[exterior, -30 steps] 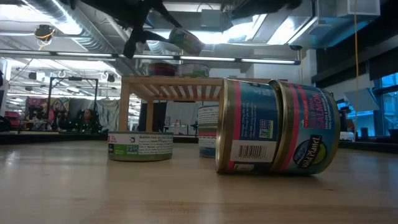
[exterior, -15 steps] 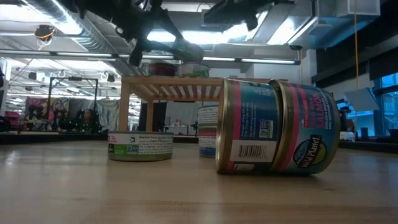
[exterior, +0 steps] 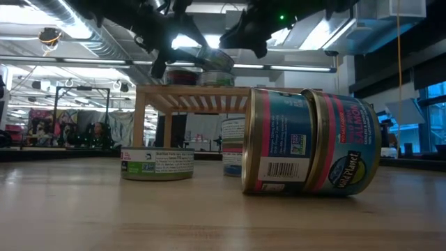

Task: Stack canned seafood by type on shelf
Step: Stack the green tuna can on top of the other green tuna can on the shelf

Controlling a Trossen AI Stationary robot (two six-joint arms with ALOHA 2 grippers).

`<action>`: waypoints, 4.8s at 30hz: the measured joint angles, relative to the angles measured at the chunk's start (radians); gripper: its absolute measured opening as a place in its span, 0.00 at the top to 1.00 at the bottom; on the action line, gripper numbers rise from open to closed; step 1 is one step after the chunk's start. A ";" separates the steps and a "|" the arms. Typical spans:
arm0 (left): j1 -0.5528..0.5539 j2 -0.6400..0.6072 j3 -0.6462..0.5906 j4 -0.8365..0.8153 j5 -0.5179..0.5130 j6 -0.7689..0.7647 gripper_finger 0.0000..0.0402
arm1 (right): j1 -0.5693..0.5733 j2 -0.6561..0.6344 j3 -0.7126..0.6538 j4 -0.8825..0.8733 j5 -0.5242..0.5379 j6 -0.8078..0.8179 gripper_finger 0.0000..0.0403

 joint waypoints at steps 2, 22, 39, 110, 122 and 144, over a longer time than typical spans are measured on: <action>0.006 0.000 0.000 -0.004 -0.002 -0.005 0.62 | -0.009 0.010 0.000 0.000 -0.009 0.000 0.71; 0.011 0.001 0.000 -0.016 0.017 0.029 0.54 | -0.009 0.031 0.000 -0.001 -0.026 0.000 0.71; 0.015 0.001 0.000 -0.016 0.027 0.079 0.54 | -0.009 0.030 0.000 -0.001 -0.025 0.000 0.71; 0.027 0.001 -0.001 -0.017 0.045 0.096 0.54 | -0.008 -0.052 0.000 -0.131 -0.008 0.079 0.71; 0.027 0.001 -0.001 -0.013 0.045 0.093 0.54 | -0.009 -0.051 0.001 -0.134 -0.008 0.079 0.71; 0.042 -0.001 0.000 -0.066 0.038 -0.047 0.54 | -0.009 -0.051 0.000 -0.133 -0.008 0.079 0.71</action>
